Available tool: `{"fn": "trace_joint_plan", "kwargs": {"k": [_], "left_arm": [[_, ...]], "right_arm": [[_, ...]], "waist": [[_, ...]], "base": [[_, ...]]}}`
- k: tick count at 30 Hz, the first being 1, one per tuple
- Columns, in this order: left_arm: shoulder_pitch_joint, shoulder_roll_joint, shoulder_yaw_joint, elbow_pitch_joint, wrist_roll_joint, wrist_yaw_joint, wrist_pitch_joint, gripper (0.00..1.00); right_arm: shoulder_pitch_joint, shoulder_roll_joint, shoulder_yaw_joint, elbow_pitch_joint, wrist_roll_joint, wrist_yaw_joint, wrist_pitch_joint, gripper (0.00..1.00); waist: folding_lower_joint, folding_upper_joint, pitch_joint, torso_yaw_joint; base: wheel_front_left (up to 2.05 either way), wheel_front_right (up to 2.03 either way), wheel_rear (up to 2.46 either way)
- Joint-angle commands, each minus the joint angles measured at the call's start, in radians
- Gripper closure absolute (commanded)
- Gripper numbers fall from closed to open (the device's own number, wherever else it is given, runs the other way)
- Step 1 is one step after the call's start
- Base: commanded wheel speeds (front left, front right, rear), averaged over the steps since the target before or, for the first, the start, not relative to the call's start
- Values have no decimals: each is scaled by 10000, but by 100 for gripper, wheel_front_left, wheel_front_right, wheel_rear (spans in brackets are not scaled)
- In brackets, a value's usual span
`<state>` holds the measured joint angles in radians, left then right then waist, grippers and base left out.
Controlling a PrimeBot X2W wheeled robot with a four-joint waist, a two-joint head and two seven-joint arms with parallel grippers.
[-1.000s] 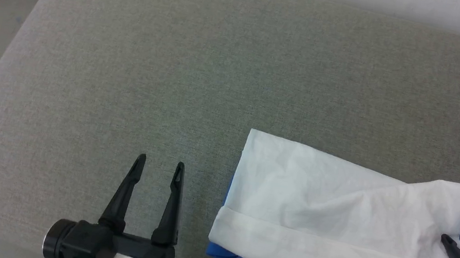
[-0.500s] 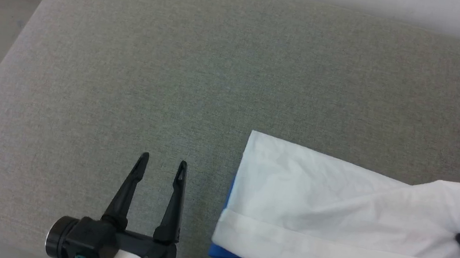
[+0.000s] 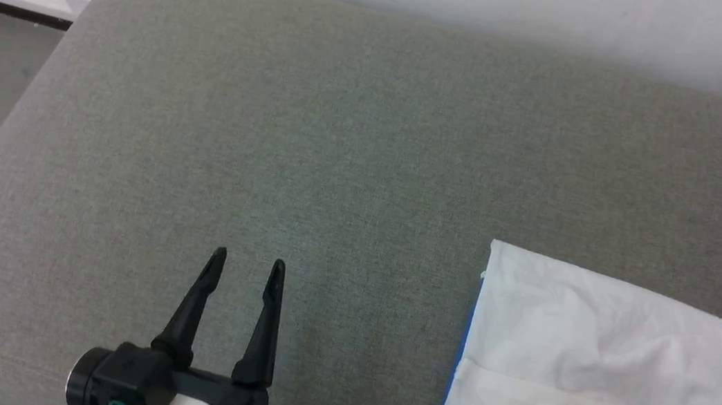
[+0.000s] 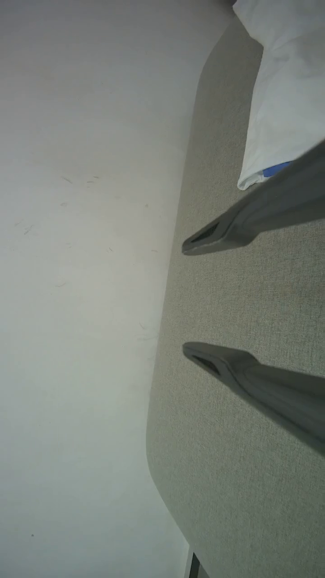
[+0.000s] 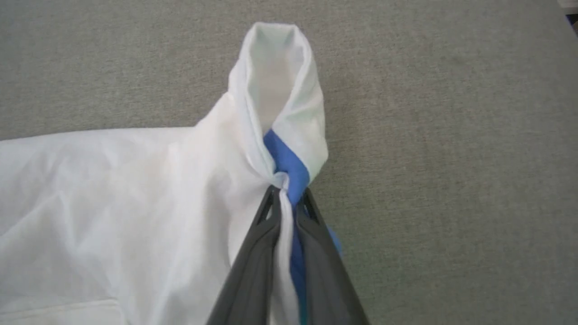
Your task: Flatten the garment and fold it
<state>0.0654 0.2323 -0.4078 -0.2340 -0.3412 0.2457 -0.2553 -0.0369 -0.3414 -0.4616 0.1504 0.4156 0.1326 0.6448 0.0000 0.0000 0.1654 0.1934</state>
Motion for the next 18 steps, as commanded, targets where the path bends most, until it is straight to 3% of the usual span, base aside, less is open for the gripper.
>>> {"fn": "trace_joint_plan", "kwargs": {"k": [1, 11, 18], "left_arm": [[159, 85, 48, 47, -89, -93, 19, 0], [329, 132, 52, 114, -399, -244, 17, 0], [290, 71, -39, 211, -480, -365, 0, 0]], "right_arm": [[120, 204, 198, -289, 186, -19, 133, 100], [749, 1146, 2244, -3191, 1527, -19, 1679, 100], [197, 1660, 3483, -3820, 1590, -19, 2106, 100]], "waist": [[0, 0, -256, -74], [0, 0, -679, -103], [0, 0, -512, 228]], "base": [[0, 0, 0], [0, 0, 0], [0, 0, 0]]}}
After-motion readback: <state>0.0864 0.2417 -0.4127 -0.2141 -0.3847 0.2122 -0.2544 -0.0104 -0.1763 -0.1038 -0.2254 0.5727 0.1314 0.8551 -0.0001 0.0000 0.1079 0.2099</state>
